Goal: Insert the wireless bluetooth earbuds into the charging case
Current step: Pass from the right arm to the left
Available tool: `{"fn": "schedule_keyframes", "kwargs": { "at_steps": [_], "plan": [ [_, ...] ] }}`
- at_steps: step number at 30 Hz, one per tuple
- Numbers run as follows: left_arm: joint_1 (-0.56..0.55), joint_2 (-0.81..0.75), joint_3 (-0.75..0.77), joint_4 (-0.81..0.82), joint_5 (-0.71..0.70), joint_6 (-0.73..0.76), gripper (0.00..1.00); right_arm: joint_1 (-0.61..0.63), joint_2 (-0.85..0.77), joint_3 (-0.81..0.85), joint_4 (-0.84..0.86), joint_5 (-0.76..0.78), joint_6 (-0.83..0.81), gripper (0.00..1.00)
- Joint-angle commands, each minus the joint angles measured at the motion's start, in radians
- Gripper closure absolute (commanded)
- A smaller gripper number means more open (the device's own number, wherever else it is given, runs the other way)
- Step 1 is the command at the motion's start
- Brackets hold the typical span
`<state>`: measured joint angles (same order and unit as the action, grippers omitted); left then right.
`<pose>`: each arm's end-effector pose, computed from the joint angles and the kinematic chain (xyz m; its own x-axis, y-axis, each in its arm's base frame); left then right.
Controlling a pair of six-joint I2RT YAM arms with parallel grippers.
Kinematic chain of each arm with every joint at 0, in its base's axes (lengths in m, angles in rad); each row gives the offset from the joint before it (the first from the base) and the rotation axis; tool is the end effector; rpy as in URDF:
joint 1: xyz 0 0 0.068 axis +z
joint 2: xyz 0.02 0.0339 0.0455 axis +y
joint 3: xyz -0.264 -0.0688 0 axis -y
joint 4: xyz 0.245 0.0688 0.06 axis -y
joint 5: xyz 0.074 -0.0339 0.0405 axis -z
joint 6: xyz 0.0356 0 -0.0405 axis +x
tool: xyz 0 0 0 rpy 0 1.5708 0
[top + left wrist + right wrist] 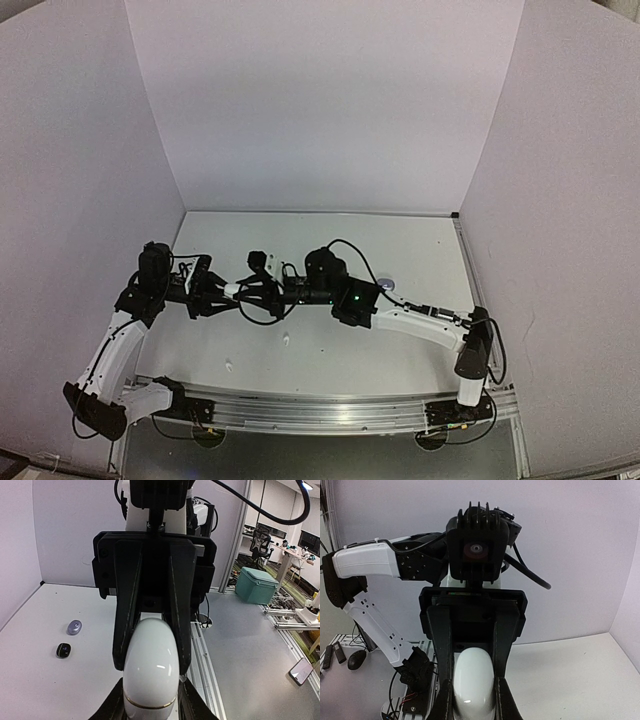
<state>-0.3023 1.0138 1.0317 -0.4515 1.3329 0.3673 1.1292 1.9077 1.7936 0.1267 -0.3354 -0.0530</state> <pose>0.1798 -0.0923 0.3674 -0.0468 0.1032 -0.9936 0.9953 -0.0800 -0.0552 0.1882 0.4255 0.3957 0.0581 0.0058 -0.9983 -0.9927 0.1065 -0.0571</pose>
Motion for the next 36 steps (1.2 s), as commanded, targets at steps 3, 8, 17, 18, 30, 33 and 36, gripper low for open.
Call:
{"fn": "schedule_keyframes", "kwargs": {
  "at_steps": [3, 8, 17, 18, 30, 33, 36],
  "plan": [
    [-0.004, -0.011, -0.005, 0.033, 0.012, 0.0, 0.69, -0.009, -0.07, -0.014, 0.031, 0.0, 0.002, 1.0],
    [-0.004, -0.011, 0.001, 0.036, 0.011, -0.007, 0.7, -0.011, -0.072, -0.027, 0.023, 0.005, 0.005, 1.0],
    [-0.005, -0.008, 0.004, 0.054, 0.013, -0.019, 0.73, -0.012, -0.053, -0.013, 0.018, -0.007, 0.019, 1.0],
    [-0.004, -0.008, 0.004, 0.054, 0.015, -0.018, 0.74, -0.012, -0.05, -0.012, 0.017, -0.006, 0.018, 1.0],
    [-0.005, -0.012, 0.005, 0.044, 0.019, -0.018, 0.73, -0.012, -0.037, -0.015, -0.01, 0.005, 0.011, 1.0],
    [-0.005, -0.012, 0.004, 0.044, 0.018, -0.014, 0.72, -0.012, -0.036, -0.012, -0.013, 0.001, 0.012, 1.0],
    [-0.005, -0.01, 0.004, 0.045, 0.021, -0.012, 0.73, -0.012, -0.032, -0.007, -0.014, -0.002, 0.014, 1.0]
  ]
}}
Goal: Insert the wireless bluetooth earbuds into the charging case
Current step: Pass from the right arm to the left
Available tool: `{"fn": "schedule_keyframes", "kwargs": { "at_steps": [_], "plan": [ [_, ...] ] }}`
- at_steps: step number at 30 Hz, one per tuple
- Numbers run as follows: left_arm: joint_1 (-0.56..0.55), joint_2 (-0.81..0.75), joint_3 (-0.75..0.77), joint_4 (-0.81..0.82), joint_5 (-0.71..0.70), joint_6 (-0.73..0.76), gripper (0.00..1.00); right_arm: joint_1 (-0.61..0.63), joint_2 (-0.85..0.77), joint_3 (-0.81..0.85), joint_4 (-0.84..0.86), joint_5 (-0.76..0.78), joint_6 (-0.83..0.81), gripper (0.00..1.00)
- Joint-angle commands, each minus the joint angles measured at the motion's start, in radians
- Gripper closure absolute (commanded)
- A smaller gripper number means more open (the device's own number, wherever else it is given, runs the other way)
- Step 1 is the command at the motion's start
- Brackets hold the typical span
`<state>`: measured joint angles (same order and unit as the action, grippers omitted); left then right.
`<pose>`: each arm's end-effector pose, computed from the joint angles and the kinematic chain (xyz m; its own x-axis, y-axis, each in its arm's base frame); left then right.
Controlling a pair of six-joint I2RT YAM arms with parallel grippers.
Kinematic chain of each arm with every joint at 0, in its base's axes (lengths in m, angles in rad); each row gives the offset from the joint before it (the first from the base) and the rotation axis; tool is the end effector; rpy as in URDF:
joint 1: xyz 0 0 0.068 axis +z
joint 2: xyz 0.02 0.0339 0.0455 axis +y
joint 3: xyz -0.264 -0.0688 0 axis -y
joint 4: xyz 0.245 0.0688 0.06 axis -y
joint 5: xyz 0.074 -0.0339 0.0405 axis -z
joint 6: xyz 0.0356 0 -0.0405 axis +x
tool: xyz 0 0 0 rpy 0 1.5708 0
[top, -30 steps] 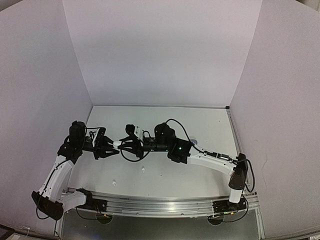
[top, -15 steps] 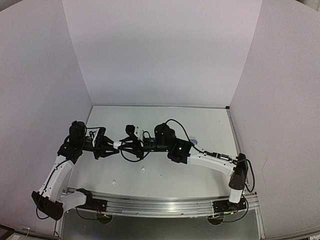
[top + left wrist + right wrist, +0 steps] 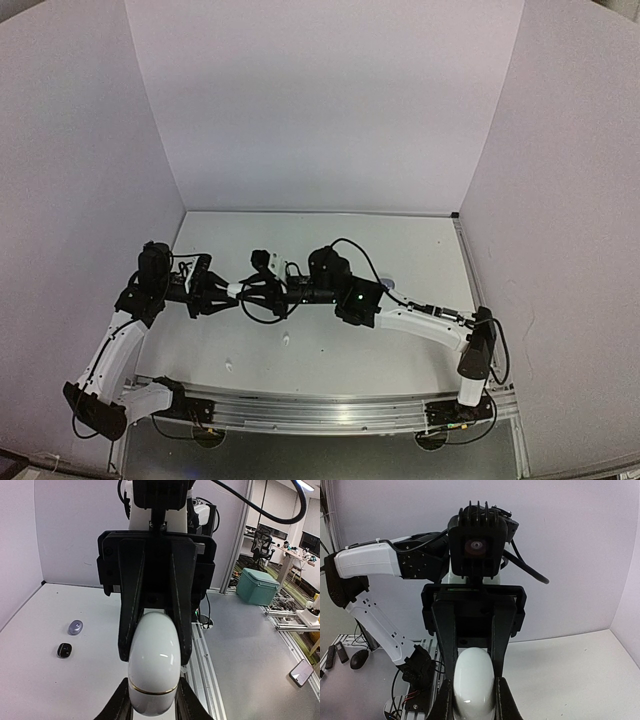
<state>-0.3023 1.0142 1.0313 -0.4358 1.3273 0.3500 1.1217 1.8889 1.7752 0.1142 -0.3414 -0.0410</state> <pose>0.1806 -0.0925 0.3683 -0.0497 0.1021 -0.9935 0.9957 -0.0733 -0.0574 0.1891 0.4199 0.3961 0.0410 -0.0040 -0.9992 -0.9934 0.1074 -0.0412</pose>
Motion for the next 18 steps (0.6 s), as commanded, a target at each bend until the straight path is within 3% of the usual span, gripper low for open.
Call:
{"fn": "schedule_keyframes", "kwargs": {
  "at_steps": [1, 4, 10, 14, 15, 17, 18],
  "plan": [
    [-0.005, -0.01, 0.005, 0.029, 0.027, 0.007, 0.74, -0.004, -0.012, 0.013, -0.003, 0.004, 0.003, 1.0],
    [-0.005, -0.011, 0.005, 0.031, 0.03, 0.01, 0.78, -0.004, -0.008, 0.018, -0.006, 0.004, 0.004, 1.0],
    [-0.004, -0.013, 0.005, 0.03, 0.031, 0.018, 0.98, -0.004, 0.003, 0.028, -0.01, -0.002, 0.014, 1.0],
    [-0.005, -0.016, 0.003, 0.027, 0.025, 0.028, 1.0, -0.005, -0.001, 0.027, -0.018, 0.013, 0.023, 0.99],
    [-0.005, -0.016, 0.004, 0.023, 0.021, 0.032, 1.0, -0.006, -0.003, 0.025, -0.023, 0.024, 0.028, 0.9],
    [-0.004, -0.019, 0.003, 0.006, 0.0, 0.052, 1.0, -0.008, -0.012, 0.02, -0.037, 0.05, 0.033, 0.59],
    [-0.004, -0.02, 0.003, -0.009, -0.011, 0.07, 1.0, -0.009, -0.017, 0.021, -0.041, 0.062, 0.039, 0.48]
  ]
}}
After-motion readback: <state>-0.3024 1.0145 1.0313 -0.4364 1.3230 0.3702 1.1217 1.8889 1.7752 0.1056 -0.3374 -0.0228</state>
